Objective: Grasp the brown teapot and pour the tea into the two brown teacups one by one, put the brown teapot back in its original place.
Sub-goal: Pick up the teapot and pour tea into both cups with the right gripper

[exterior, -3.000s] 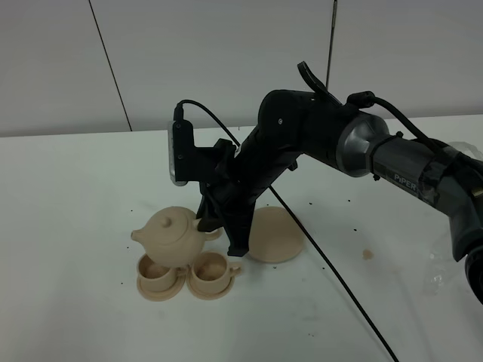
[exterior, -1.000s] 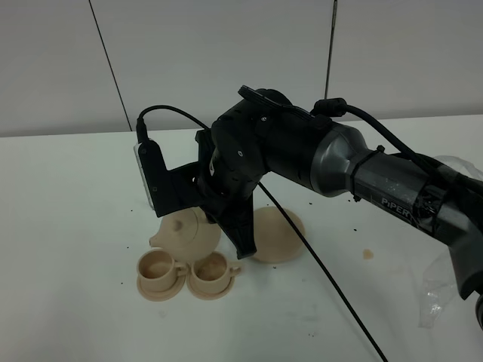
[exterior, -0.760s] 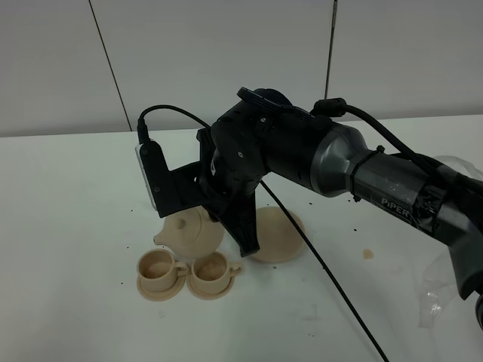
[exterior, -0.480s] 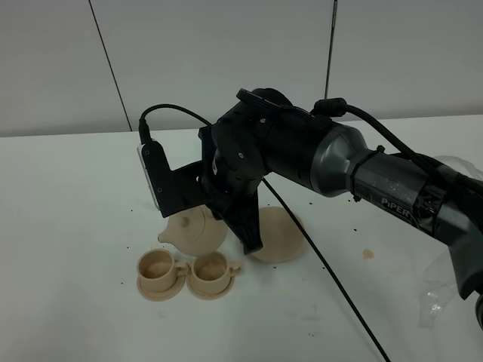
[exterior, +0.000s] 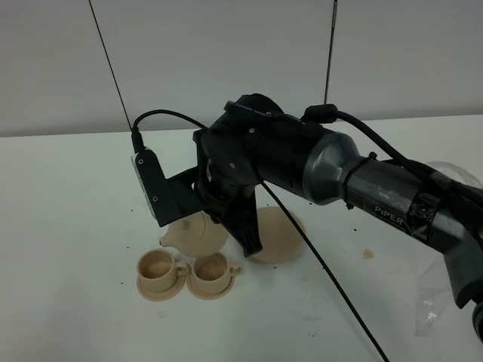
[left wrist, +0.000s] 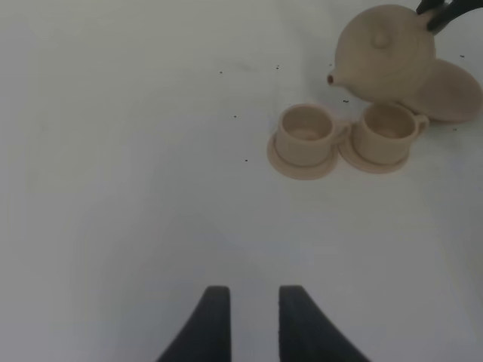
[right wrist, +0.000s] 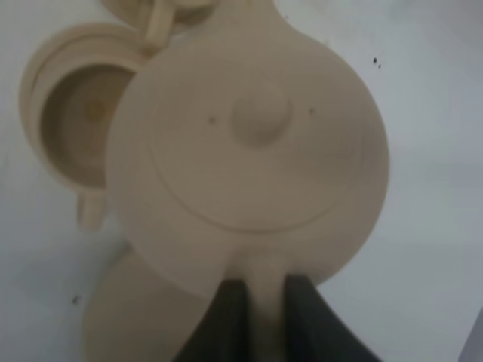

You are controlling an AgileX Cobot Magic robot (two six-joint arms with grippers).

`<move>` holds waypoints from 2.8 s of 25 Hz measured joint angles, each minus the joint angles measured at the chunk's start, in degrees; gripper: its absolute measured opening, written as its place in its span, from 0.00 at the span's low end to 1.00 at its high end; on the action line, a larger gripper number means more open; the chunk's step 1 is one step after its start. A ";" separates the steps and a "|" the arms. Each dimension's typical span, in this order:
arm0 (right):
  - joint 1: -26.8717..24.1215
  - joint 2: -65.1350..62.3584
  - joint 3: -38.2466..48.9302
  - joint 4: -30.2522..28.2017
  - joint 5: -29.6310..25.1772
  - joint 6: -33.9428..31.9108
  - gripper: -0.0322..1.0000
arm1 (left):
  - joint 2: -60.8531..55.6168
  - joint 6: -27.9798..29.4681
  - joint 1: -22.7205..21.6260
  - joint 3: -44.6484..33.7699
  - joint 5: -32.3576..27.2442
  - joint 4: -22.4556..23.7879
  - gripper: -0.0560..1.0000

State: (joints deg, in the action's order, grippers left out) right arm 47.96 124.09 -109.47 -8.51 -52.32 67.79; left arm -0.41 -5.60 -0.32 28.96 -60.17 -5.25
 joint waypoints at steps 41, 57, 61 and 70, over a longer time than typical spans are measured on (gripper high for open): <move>2.63 0.00 0.00 -5.51 1.31 -0.41 0.13 | 0.00 0.00 0.00 0.00 0.00 0.00 0.27; 2.70 0.00 0.00 -6.50 1.47 -0.29 0.13 | 0.00 0.00 0.00 0.00 0.00 0.00 0.27; 3.42 0.00 0.00 -9.07 1.47 -1.11 0.13 | 0.00 0.00 0.00 0.00 0.00 0.00 0.27; 3.82 0.00 0.00 -9.38 1.47 -1.45 0.13 | 0.00 0.00 0.00 0.00 0.00 0.00 0.27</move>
State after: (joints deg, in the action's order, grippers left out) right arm 51.78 124.09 -109.47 -17.89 -50.85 66.34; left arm -0.41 -5.60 -0.32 28.96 -60.17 -5.25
